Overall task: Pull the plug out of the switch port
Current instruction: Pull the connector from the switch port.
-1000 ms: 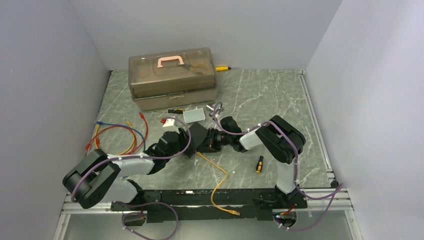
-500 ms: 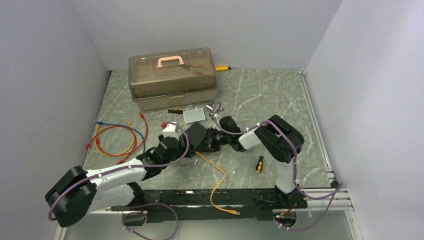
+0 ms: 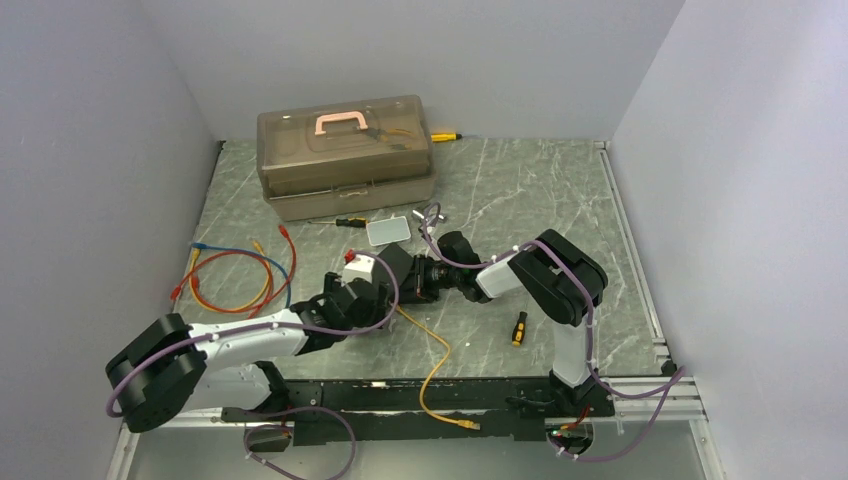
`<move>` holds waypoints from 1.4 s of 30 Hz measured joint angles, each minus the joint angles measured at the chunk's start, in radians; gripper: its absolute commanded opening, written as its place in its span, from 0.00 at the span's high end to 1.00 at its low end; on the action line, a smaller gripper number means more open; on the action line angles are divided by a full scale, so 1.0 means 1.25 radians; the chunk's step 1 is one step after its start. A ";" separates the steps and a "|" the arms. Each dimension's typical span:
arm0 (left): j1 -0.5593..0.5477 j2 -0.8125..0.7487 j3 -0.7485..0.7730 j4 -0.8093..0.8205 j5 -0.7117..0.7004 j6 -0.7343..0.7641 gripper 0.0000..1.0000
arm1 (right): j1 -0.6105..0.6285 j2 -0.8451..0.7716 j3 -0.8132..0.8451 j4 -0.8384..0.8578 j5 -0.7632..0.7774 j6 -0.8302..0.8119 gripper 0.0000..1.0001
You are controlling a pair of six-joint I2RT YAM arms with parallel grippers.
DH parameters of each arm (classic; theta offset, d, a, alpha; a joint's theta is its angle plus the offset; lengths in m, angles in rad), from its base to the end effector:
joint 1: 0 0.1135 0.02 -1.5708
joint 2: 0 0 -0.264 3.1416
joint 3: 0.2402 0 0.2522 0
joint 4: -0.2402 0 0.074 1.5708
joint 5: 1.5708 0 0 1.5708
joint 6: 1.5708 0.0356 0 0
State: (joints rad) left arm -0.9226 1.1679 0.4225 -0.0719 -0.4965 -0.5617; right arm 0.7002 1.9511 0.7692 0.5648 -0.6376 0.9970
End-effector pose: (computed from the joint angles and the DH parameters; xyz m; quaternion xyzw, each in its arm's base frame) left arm 0.1398 -0.1566 0.1575 0.0728 0.9029 -0.0726 0.4173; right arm 0.2541 0.2418 0.0953 -0.0175 0.8557 0.5111 0.0792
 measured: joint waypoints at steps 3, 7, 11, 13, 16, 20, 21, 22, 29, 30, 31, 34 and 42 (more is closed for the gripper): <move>-0.002 0.035 0.017 0.000 0.000 0.010 0.08 | 0.000 0.000 0.002 -0.003 0.000 -0.002 1.00; -0.002 0.071 0.030 0.005 0.001 0.021 0.08 | 0.000 0.000 0.003 -0.005 -0.001 -0.008 1.00; -0.002 0.092 0.036 0.006 -0.002 0.020 0.10 | 0.000 0.000 0.006 -0.010 -0.008 -0.015 1.00; -0.002 0.099 0.038 0.007 -0.005 0.017 0.10 | 0.000 0.002 0.012 -0.015 -0.015 -0.021 1.00; -0.003 0.102 0.038 0.012 -0.019 0.010 0.11 | 0.001 0.011 0.022 -0.018 -0.030 -0.031 1.00; -0.005 0.111 0.038 0.025 -0.027 -0.007 0.11 | 0.002 0.012 0.029 -0.029 -0.042 -0.053 1.00; -0.006 0.114 0.038 0.030 -0.027 -0.010 0.11 | 0.002 0.012 0.031 -0.033 -0.044 -0.059 1.00; -0.006 0.117 0.038 0.035 -0.028 -0.014 0.11 | 0.002 0.012 0.032 -0.035 -0.045 -0.065 1.00; -0.008 0.132 0.038 0.054 -0.033 -0.030 0.11 | 0.001 0.012 0.038 -0.052 -0.062 -0.107 1.00; -0.009 0.133 0.038 0.054 -0.033 -0.031 0.11 | 0.000 0.012 0.038 -0.053 -0.063 -0.113 1.00; -0.009 0.133 0.039 0.054 -0.033 -0.034 0.11 | 0.000 0.012 0.038 -0.053 -0.064 -0.116 1.00; -0.009 0.136 0.039 0.054 -0.034 -0.037 0.10 | -0.001 0.012 0.038 -0.054 -0.068 -0.126 1.00; -0.007 0.142 0.041 0.060 -0.043 -0.048 0.10 | -0.003 0.007 0.028 -0.099 -0.103 -0.157 1.00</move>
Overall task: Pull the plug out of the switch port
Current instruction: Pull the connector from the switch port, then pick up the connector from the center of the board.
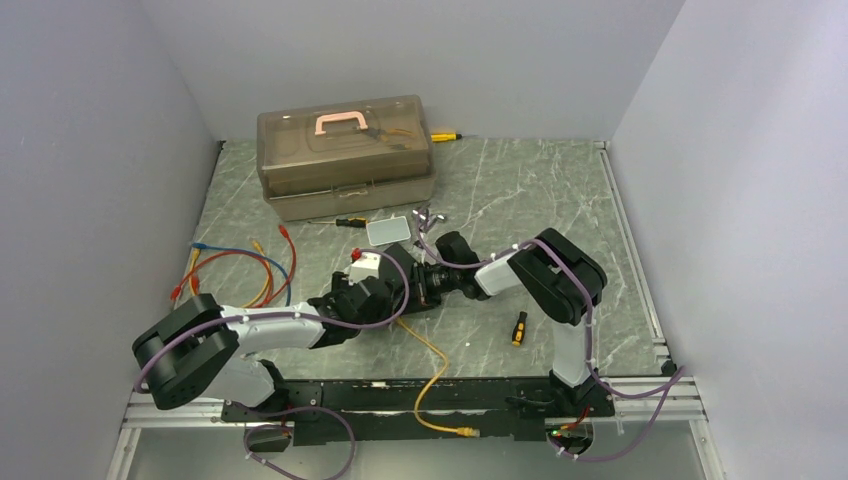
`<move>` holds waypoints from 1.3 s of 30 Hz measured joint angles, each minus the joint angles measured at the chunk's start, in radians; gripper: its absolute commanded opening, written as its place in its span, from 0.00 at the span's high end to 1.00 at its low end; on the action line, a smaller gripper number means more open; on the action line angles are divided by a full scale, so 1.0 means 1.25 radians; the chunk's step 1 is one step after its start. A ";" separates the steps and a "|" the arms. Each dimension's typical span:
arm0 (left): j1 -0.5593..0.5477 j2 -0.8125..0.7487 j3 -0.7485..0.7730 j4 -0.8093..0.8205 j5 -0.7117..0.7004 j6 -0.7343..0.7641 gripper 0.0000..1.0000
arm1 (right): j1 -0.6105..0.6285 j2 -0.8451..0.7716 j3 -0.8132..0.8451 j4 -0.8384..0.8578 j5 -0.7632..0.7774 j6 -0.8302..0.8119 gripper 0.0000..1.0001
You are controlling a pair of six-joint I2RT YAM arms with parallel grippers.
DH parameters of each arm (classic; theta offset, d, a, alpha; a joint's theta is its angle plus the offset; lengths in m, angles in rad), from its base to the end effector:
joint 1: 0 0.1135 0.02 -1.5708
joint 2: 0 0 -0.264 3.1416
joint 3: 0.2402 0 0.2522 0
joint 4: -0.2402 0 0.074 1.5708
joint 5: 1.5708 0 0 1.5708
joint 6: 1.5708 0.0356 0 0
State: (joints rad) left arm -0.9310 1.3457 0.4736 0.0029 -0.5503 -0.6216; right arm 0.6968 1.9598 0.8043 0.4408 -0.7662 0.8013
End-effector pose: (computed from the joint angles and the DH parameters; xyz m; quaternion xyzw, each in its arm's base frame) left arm 0.1534 -0.1749 0.1422 0.0470 0.9074 -0.0497 0.4147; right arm 0.2519 0.2430 0.0925 -0.1109 0.8508 0.5112 0.0504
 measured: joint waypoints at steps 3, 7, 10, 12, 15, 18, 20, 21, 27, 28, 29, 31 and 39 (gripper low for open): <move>0.001 0.005 0.000 0.009 -0.006 -0.002 0.10 | 0.005 -0.009 -0.013 -0.022 -0.025 -0.004 1.00; 0.002 0.006 0.000 0.012 -0.008 -0.002 0.08 | 0.006 -0.023 -0.024 -0.042 -0.028 -0.013 1.00; 0.002 0.005 0.000 0.012 -0.007 -0.002 0.04 | 0.001 -0.041 -0.033 -0.062 -0.019 -0.020 0.73; 0.005 -0.002 0.000 0.010 -0.006 -0.003 0.01 | -0.005 -0.063 -0.039 -0.083 -0.012 -0.026 0.54; 0.007 -0.041 -0.002 -0.005 -0.006 -0.004 0.01 | -0.011 -0.123 -0.043 -0.129 0.018 -0.047 0.44; 0.007 -0.112 -0.002 -0.028 -0.009 -0.008 0.01 | -0.010 -0.204 -0.043 -0.185 0.066 -0.089 0.43; 0.008 -0.165 -0.002 -0.039 -0.012 -0.012 0.01 | -0.003 -0.249 -0.043 -0.228 0.108 -0.124 0.43; 0.008 -0.193 -0.002 -0.047 -0.013 -0.016 0.01 | 0.009 -0.275 -0.042 -0.259 0.144 -0.148 0.43; 0.008 -0.415 -0.053 -0.109 -0.041 -0.078 0.01 | 0.132 -0.338 -0.043 -0.382 0.318 -0.248 0.44; 0.009 -0.458 -0.067 -0.126 -0.046 -0.091 0.01 | 0.150 -0.338 -0.043 -0.394 0.344 -0.260 0.45; 0.009 -0.494 -0.078 -0.143 -0.052 -0.106 0.01 | 0.165 -0.338 -0.043 -0.405 0.370 -0.269 0.45; 0.009 -0.567 -0.095 -0.187 -0.069 -0.136 0.00 | 0.190 -0.338 -0.043 -0.421 0.419 -0.284 0.46; 0.009 -0.759 -0.117 -0.350 -0.128 -0.233 0.01 | 0.276 -0.274 0.014 -0.455 0.584 -0.330 0.51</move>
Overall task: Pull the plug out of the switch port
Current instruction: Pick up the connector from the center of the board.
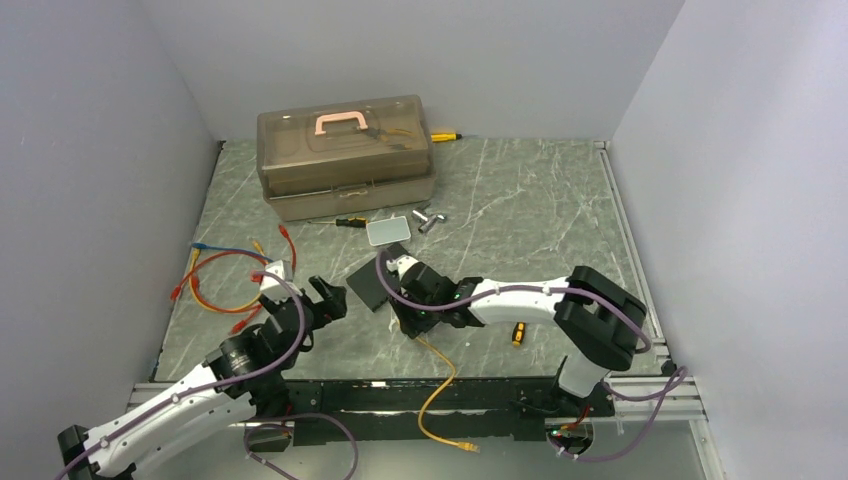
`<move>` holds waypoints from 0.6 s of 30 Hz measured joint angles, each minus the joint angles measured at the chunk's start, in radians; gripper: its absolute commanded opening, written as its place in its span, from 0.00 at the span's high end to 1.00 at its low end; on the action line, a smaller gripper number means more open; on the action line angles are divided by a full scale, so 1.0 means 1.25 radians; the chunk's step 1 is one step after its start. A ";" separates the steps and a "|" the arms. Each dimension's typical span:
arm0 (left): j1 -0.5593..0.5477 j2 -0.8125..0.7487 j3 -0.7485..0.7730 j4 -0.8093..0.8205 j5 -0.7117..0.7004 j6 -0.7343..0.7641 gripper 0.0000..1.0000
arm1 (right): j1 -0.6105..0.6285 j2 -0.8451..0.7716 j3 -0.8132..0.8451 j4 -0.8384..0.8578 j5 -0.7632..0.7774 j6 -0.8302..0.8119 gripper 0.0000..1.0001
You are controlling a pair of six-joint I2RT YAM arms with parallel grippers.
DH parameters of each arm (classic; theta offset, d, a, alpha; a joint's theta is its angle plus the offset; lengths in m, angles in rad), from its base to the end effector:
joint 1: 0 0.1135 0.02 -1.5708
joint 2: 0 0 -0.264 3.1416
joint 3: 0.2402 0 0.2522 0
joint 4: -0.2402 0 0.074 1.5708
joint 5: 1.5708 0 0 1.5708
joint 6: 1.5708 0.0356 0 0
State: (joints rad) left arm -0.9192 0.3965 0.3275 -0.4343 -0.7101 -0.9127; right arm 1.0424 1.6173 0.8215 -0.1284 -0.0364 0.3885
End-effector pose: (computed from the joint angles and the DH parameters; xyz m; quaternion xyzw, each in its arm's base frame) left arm 0.0873 -0.0761 0.2097 -0.1742 0.8078 -0.1961 0.5279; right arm 0.1565 0.2706 0.1567 -0.3099 0.8960 0.2214 0.2284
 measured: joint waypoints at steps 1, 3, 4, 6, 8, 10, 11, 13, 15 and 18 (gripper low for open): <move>0.000 -0.017 -0.003 -0.018 -0.008 -0.013 0.01 | 0.008 0.014 0.012 -0.002 0.017 -0.004 0.51; 0.000 -0.035 -0.008 -0.047 -0.018 -0.030 0.01 | 0.024 0.031 0.032 -0.003 0.048 -0.010 0.51; 0.000 -0.042 -0.009 -0.058 -0.019 -0.037 0.01 | 0.030 0.036 0.038 -0.005 0.059 -0.013 0.52; 0.000 -0.054 -0.013 -0.080 -0.023 -0.047 0.01 | 0.042 0.044 0.047 -0.011 0.080 -0.019 0.54; 0.000 -0.064 -0.015 -0.094 -0.026 -0.056 0.01 | 0.051 0.053 0.059 -0.021 0.100 -0.024 0.60; 0.000 -0.070 -0.016 -0.108 -0.030 -0.063 0.01 | 0.062 0.068 0.077 -0.034 0.129 -0.030 0.68; 0.000 -0.073 -0.016 -0.111 -0.033 -0.064 0.01 | 0.067 0.075 0.085 -0.038 0.142 -0.034 0.74; 0.000 -0.077 -0.016 -0.118 -0.037 -0.065 0.01 | 0.076 0.085 0.094 -0.044 0.168 -0.038 0.85; 0.000 -0.081 -0.016 -0.125 -0.038 -0.065 0.01 | 0.084 0.088 0.098 -0.048 0.183 -0.035 0.95; 0.000 -0.087 -0.016 -0.120 -0.038 -0.061 0.01 | 0.090 0.086 0.098 -0.052 0.207 -0.031 1.00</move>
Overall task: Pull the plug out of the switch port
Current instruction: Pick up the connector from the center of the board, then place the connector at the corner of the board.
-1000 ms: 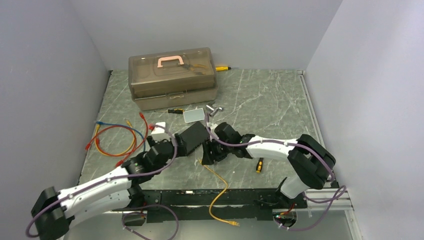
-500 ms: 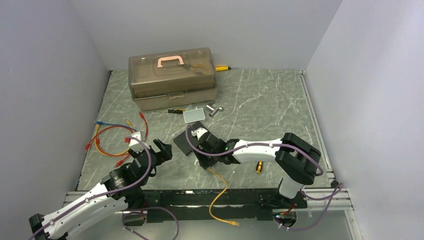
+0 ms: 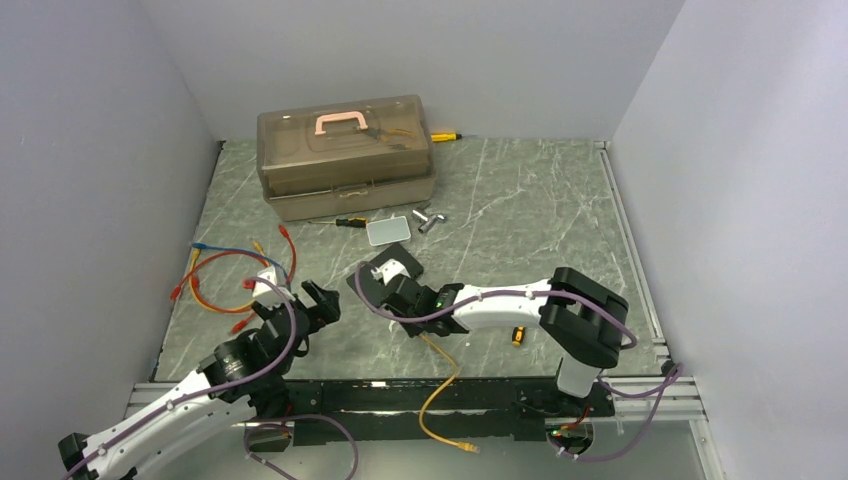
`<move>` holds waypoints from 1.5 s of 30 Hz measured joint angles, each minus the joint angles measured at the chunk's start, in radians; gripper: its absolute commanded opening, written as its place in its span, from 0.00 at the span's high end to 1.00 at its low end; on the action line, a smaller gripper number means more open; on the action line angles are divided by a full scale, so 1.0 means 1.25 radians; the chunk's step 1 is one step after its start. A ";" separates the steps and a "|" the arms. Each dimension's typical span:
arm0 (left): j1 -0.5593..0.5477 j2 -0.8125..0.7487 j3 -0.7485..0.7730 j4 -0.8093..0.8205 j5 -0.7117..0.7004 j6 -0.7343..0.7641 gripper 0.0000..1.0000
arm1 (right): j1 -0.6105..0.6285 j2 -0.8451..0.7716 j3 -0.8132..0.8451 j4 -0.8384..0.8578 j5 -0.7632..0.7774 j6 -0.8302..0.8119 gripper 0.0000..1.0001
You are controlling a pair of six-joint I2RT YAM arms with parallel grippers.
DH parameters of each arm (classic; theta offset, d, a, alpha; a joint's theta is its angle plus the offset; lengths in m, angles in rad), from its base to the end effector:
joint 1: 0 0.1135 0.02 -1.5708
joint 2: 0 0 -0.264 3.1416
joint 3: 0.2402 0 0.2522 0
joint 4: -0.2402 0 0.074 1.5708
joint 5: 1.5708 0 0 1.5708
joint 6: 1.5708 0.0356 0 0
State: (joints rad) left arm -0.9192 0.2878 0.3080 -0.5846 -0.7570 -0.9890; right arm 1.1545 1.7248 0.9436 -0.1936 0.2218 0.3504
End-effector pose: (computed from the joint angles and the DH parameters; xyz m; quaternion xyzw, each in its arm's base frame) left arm 0.0770 -0.0607 0.1999 -0.2065 0.8073 -0.1783 0.5232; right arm 0.1437 0.3057 0.1545 -0.3419 0.8870 0.1222 0.2853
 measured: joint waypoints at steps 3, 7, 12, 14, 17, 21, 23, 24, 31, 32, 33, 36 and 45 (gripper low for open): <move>0.000 -0.005 -0.001 0.033 0.014 0.030 0.01 | 0.000 -0.017 0.000 -0.035 0.018 0.003 1.00; 0.000 -0.026 -0.010 0.154 0.074 0.115 0.01 | -0.019 -0.107 0.003 -0.108 0.029 0.000 1.00; 0.001 -0.055 -0.058 0.407 0.211 0.237 0.01 | -0.096 -0.262 0.056 -0.145 -0.009 0.001 1.00; 0.001 -0.041 -0.063 0.488 0.268 0.271 0.01 | -0.140 -0.335 0.076 -0.141 -0.054 0.007 1.00; 0.001 0.009 -0.063 0.615 0.364 0.316 0.00 | -0.193 -0.427 0.094 -0.126 -0.126 0.021 1.00; 0.001 0.108 -0.061 0.760 0.505 0.358 0.01 | -0.211 -0.491 0.104 -0.087 -0.224 0.055 1.00; 0.001 0.155 -0.056 0.815 0.569 0.367 0.01 | -0.215 -0.504 0.104 -0.066 -0.266 0.078 1.00; 0.001 0.181 -0.050 0.845 0.605 0.371 0.01 | -0.218 -0.508 0.103 -0.051 -0.287 0.093 1.00; 0.001 0.304 0.005 0.976 0.764 0.381 0.01 | -0.230 -0.512 0.085 0.026 -0.369 0.164 1.00; 0.001 0.314 0.007 0.991 0.777 0.381 0.01 | -0.230 -0.512 0.082 0.032 -0.375 0.171 1.00; 0.001 0.321 0.007 1.003 0.784 0.381 0.01 | -0.230 -0.512 0.078 0.042 -0.382 0.180 1.00; 0.002 0.350 0.008 1.027 0.806 0.380 0.02 | -0.230 -0.511 0.066 0.067 -0.399 0.203 1.00; 0.003 0.434 0.030 1.035 0.795 0.378 0.61 | -0.230 -0.505 0.047 0.132 -0.441 0.244 1.00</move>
State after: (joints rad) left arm -0.9154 0.8299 0.3454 0.7094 0.2363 -0.5159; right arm 0.8669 1.0931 1.0027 -0.0284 -0.3298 0.6556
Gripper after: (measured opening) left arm 0.538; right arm 0.045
